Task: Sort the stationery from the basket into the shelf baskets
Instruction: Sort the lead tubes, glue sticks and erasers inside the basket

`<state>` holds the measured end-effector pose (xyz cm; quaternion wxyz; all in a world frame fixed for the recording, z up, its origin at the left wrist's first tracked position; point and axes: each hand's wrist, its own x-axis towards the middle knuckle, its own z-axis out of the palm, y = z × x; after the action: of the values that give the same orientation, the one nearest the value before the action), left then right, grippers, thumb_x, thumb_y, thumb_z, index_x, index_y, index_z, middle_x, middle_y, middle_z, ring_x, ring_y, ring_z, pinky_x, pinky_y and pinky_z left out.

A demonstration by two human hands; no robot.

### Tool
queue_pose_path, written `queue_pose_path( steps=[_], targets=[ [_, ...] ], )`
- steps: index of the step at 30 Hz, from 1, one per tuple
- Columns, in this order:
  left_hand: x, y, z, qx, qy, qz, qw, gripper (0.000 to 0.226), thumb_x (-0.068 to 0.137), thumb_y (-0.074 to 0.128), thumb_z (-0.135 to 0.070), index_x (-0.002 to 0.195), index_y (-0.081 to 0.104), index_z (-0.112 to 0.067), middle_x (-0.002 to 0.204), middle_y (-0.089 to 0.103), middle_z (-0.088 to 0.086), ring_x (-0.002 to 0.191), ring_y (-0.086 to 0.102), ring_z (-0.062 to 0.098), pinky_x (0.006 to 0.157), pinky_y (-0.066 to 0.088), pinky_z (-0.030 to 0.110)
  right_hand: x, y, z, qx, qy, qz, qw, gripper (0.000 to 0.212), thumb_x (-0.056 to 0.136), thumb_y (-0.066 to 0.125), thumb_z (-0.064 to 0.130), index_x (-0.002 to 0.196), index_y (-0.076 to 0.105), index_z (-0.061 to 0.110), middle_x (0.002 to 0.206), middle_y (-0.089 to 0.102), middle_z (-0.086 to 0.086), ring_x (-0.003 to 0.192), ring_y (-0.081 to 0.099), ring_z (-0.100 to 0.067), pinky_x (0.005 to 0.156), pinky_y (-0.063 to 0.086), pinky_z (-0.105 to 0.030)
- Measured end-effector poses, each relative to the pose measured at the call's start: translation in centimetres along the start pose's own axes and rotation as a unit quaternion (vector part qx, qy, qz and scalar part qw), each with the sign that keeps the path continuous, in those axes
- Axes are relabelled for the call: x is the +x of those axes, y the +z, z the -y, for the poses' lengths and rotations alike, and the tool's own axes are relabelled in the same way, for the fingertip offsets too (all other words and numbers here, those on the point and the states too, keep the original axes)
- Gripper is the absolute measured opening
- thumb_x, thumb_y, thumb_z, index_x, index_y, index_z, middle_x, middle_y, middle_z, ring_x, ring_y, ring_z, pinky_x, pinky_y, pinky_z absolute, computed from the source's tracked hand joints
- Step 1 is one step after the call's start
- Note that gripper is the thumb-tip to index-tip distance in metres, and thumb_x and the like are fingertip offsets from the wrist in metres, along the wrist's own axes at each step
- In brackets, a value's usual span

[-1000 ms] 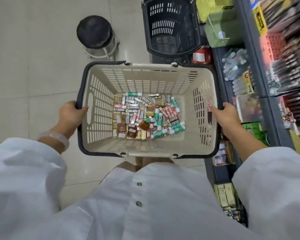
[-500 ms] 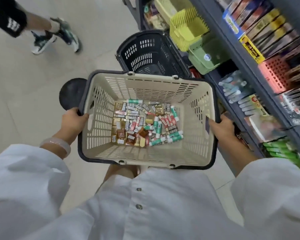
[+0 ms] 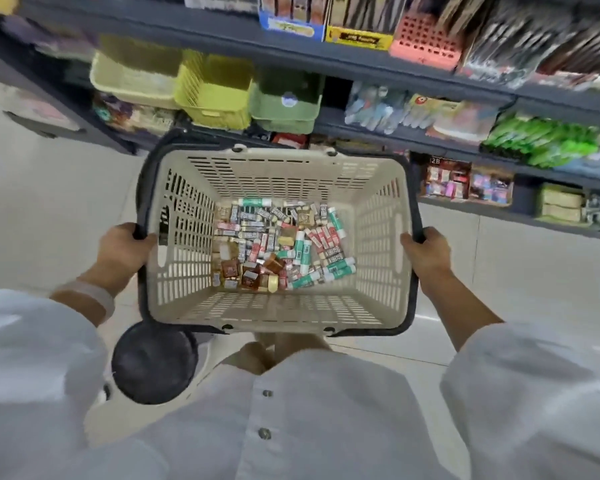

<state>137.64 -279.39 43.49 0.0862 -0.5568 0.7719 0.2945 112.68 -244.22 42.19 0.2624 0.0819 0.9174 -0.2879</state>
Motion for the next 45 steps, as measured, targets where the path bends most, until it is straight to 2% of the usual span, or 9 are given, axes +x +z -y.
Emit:
queue_pose_path(
  steps=[9,19,24,27,31,35,38,40,45],
  targets=[
    [8.5,-1.5,-2.6,0.035,0.005,0.021,0.999,0.02,0.087,0.057,-0.016,0.098,0.065,0.0,0.082,0.057,0.015,0.081,0.054,0.032,0.071,0.041,0.032,-0.4,4.0,0.5,0.078,0.052,0.0,0.996,0.009,0.088,0.049,0.016,0.09,0.049,0.007,0.085,0.053,-0.012,0.077,0.048,-0.027,0.068,0.036,-0.029],
    [18.4,-5.3,1.9,0.013,-0.024,0.04,0.999,0.02,0.086,0.058,-0.013,0.098,0.065,0.001,0.083,0.058,0.015,0.076,0.052,0.029,0.071,0.04,0.033,0.6,12.3,8.6,0.068,0.049,0.002,0.996,0.022,0.089,0.047,0.011,0.105,0.053,-0.003,0.1,0.061,-0.022,0.092,0.058,-0.038,0.077,0.049,-0.039],
    [25.4,-5.4,5.0,0.005,-0.032,0.073,0.997,0.01,0.084,0.06,-0.008,0.09,0.063,-0.001,0.086,0.059,0.018,0.076,0.053,0.029,0.07,0.041,0.033,2.3,18.6,12.4,0.059,0.069,-0.019,0.996,0.025,0.091,0.047,0.011,0.11,0.055,-0.001,0.091,0.06,-0.018,0.067,0.054,-0.025,0.057,0.041,-0.023],
    [29.0,-4.8,6.8,0.025,-0.02,0.085,0.996,0.011,0.084,0.061,-0.01,0.088,0.064,-0.001,0.083,0.059,0.016,0.08,0.058,0.034,0.074,0.046,0.034,3.5,22.0,13.7,0.063,0.078,-0.037,0.994,0.025,0.09,0.047,0.012,0.11,0.056,0.001,0.099,0.062,-0.02,0.085,0.058,-0.033,0.07,0.043,-0.027],
    [32.3,-2.5,8.8,0.031,0.0,0.098,0.995,0.011,0.084,0.061,-0.01,0.09,0.065,-0.001,0.084,0.061,0.015,0.079,0.058,0.032,0.074,0.046,0.034,4.9,25.9,13.2,0.051,0.101,-0.033,0.993,0.025,0.089,0.047,0.01,0.111,0.054,0.0,0.103,0.061,-0.022,0.095,0.057,-0.036,0.076,0.045,-0.035],
    [34.1,0.5,9.9,0.032,-0.002,0.103,0.994,0.007,0.083,0.062,-0.008,0.078,0.06,-0.004,0.075,0.058,0.016,0.08,0.06,0.037,0.064,0.039,0.03,6.5,28.9,11.8,0.047,0.116,-0.023,0.992,0.02,0.088,0.048,0.012,0.105,0.054,0.003,0.085,0.057,-0.015,0.079,0.054,-0.03,0.068,0.045,-0.036],
    [35.3,2.3,10.8,0.023,-0.005,0.105,0.994,0.006,0.083,0.061,-0.007,0.086,0.062,-0.001,0.087,0.063,0.022,0.088,0.059,0.038,0.07,0.042,0.034,7.9,30.5,10.9,0.056,0.109,-0.009,0.992,0.009,0.089,0.049,0.012,0.096,0.051,0.008,0.07,0.05,-0.005,0.063,0.048,-0.023,0.056,0.036,-0.026],
    [36.0,3.1,11.4,0.008,-0.02,0.103,0.994,0.011,0.083,0.061,-0.006,0.093,0.063,-0.002,0.093,0.064,0.022,0.091,0.059,0.039,0.075,0.045,0.036,8.6,31.3,10.4,0.056,0.101,-0.009,0.993,0.005,0.089,0.05,0.012,0.092,0.05,0.009,0.067,0.047,-0.003,0.063,0.046,-0.023,0.06,0.035,-0.027],
    [37.3,4.4,11.9,0.008,-0.02,0.116,0.993,0.009,0.083,0.059,-0.006,0.091,0.061,-0.008,0.096,0.064,0.02,0.077,0.053,0.028,0.063,0.039,0.025,9.5,32.7,10.0,0.09,0.101,-0.005,0.991,0.011,0.09,0.05,0.012,0.1,0.053,0.01,0.083,0.054,-0.009,0.076,0.049,-0.024,0.066,0.036,-0.027]
  ],
)
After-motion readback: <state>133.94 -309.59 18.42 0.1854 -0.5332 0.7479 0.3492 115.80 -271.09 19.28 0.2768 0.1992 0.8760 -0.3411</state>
